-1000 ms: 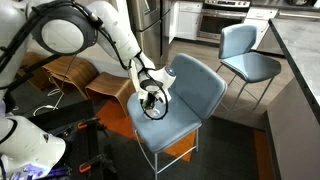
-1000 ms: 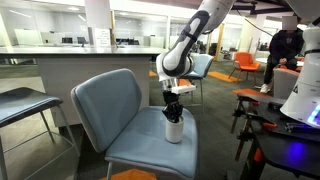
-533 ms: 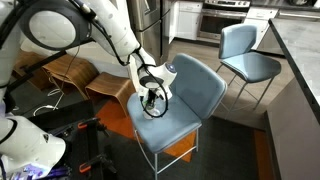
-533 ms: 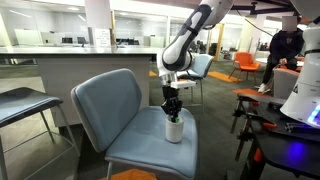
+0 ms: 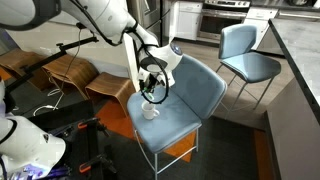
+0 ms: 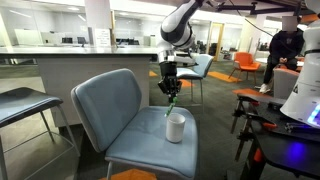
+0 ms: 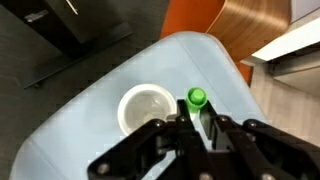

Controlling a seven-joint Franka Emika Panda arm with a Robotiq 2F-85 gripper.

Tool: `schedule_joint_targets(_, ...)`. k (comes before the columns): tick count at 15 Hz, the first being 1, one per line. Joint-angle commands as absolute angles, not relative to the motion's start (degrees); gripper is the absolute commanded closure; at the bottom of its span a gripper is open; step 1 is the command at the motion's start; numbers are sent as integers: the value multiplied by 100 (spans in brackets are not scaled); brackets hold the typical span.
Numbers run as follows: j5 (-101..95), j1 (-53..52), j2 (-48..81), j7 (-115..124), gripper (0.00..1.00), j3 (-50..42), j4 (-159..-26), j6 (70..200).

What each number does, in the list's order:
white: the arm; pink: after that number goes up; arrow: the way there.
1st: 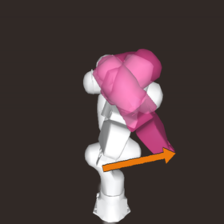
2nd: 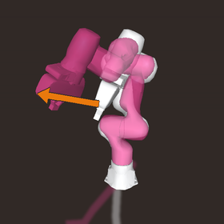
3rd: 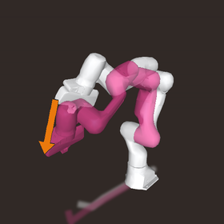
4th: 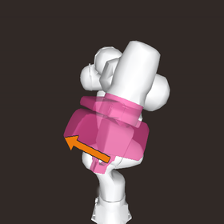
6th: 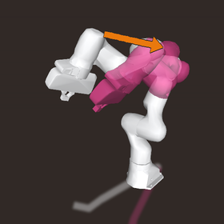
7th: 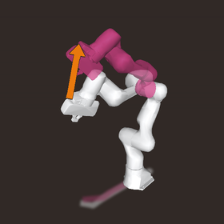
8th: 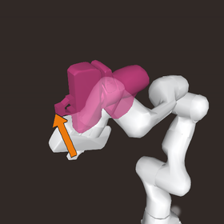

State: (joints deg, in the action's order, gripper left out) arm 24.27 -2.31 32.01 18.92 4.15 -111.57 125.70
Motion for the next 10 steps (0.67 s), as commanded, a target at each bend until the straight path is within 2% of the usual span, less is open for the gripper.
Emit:
schedule_joint_targets(1,2447,-287,2953,2208,95,310,-11060,12080)
schedule_joint_targets(7,1480,-677,3484,2832,95,-215,-10602,12964)
schedule_joint_targets(10,984,-887,4160,3652,95,-581,-9948,12722)
